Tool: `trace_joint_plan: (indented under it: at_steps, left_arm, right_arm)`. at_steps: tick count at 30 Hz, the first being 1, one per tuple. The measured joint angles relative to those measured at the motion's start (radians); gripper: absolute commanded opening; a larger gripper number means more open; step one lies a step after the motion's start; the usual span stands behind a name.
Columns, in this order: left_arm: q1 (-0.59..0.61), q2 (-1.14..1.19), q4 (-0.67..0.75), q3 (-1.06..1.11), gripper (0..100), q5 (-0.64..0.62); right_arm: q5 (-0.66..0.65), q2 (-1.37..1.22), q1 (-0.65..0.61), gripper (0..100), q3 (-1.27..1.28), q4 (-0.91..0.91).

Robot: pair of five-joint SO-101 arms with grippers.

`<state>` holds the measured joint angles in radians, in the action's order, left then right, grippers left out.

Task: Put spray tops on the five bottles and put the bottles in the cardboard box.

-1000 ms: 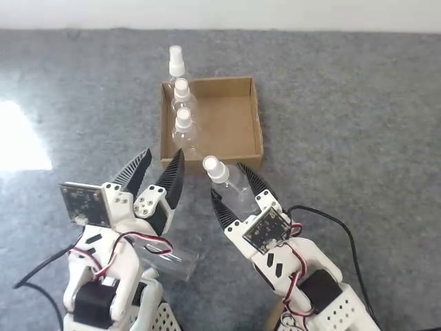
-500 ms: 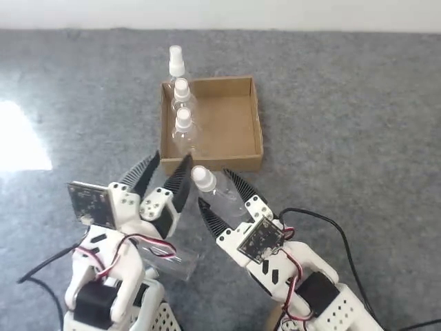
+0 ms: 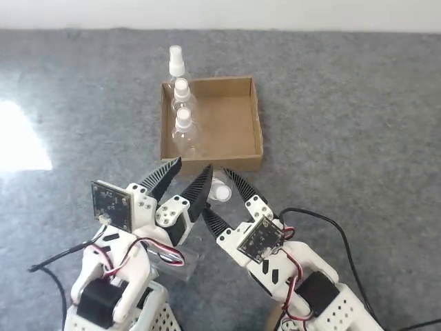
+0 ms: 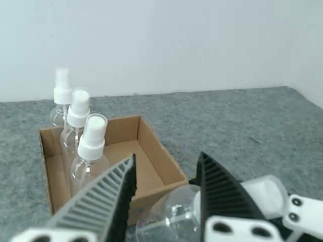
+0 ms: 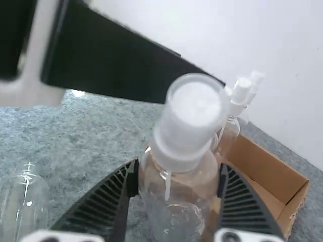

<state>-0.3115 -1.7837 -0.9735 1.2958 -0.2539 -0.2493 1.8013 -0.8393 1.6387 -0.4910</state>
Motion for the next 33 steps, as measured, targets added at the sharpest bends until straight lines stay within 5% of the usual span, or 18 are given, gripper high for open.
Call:
trace_joint_plan:
  at_steps: [24, 33]
  left_arm:
    - [0.0, 0.0, 0.0, 0.006, 18, 0.005]
    - [0.173, 0.0, 0.074, 0.006, 18, 0.005]
  right_arm:
    - [0.0, 0.0, 0.264, 16.9, 0.0, -0.023]
    - [0.0, 0.0, 0.377, 16.9, 0.021, -0.023]
